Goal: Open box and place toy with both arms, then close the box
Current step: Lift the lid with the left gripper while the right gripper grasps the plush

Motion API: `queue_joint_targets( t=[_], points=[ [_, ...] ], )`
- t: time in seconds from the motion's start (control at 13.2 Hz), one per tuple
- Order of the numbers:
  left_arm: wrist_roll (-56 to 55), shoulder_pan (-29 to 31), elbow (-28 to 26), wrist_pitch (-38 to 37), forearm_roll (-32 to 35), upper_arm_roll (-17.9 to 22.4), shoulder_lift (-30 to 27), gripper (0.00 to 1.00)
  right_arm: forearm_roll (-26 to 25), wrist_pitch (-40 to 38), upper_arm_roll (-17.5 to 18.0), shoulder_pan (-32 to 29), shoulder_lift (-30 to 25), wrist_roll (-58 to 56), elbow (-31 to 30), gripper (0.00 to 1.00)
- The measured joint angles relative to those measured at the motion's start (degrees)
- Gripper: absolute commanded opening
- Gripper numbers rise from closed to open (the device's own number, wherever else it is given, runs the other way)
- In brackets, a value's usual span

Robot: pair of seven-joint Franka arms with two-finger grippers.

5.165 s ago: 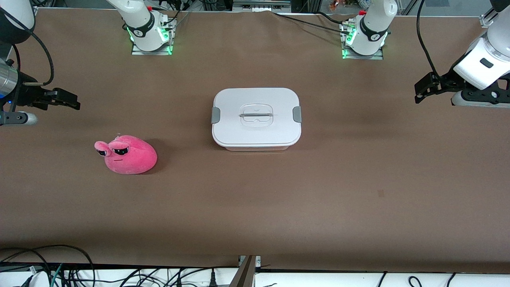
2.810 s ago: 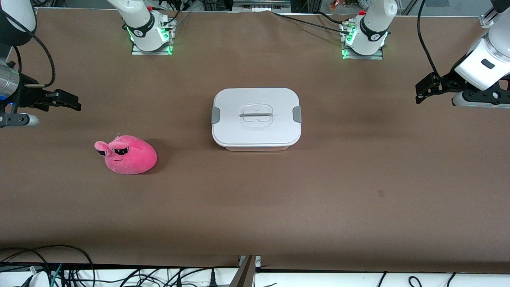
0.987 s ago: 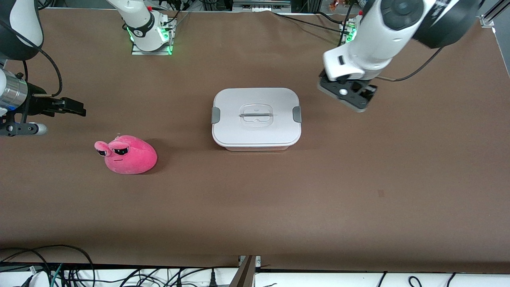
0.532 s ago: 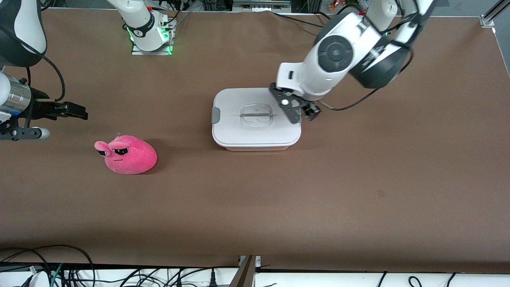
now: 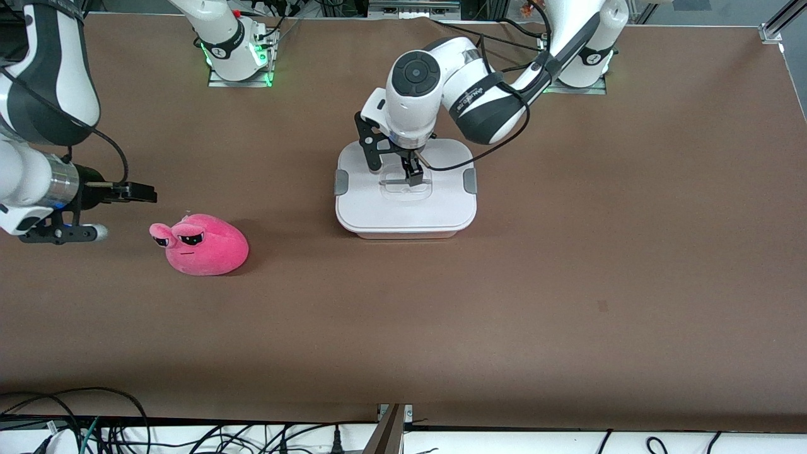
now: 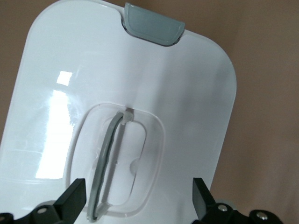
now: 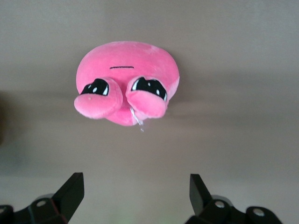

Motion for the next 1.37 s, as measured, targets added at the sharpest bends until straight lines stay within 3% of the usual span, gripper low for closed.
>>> queue_joint_targets(
  t=[0.23, 0.38, 0.53, 0.61, 0.68, 0.84, 1.37],
  points=[
    [1.5, 0.7, 0.5, 0.5, 1.5, 0.5, 0.3, 1.00, 0.0, 2.7, 0.2, 1.1, 2.5, 0.0, -0.3, 1.00],
    [2.0, 0.7, 0.5, 1.9, 2.1, 0.6, 1.2, 0.61, 0.0, 6.0, 0.2, 1.9, 3.6, 0.2, -1.5, 1.00],
    [2.4, 0.7, 0.5, 2.8, 3.7, 0.6, 2.2, 0.45, 0.0, 9.5, 0.2, 2.0, 4.5, 0.2, -3.7, 1.00],
    [2.5, 0.7, 0.5, 3.5, 5.0, 0.6, 2.7, 0.27, 0.0, 11.2, 0.2, 2.0, 4.9, 0.2, -5.0, 1.00],
    [2.7, 0.6, 0.6, 4.0, 5.9, 0.6, 3.0, 0.19, 0.0, 12.6, 0.2, 2.0, 5.0, 0.2, -6.2, 1.00],
    [3.5, 0.6, 0.6, 4.4, 6.2, 0.5, 3.2, 0.08, 0.0, 14.3, 0.2, 2.1, 5.0, 0.2, -8.2, 1.00],
    [5.7, 0.6, 1.0, 3.5, 6.2, -0.3, 2.4, 0.02, 0.0, 12.7, 0.2, 2.5, 4.1, 0.2, -8.6, 1.00]
  ],
)
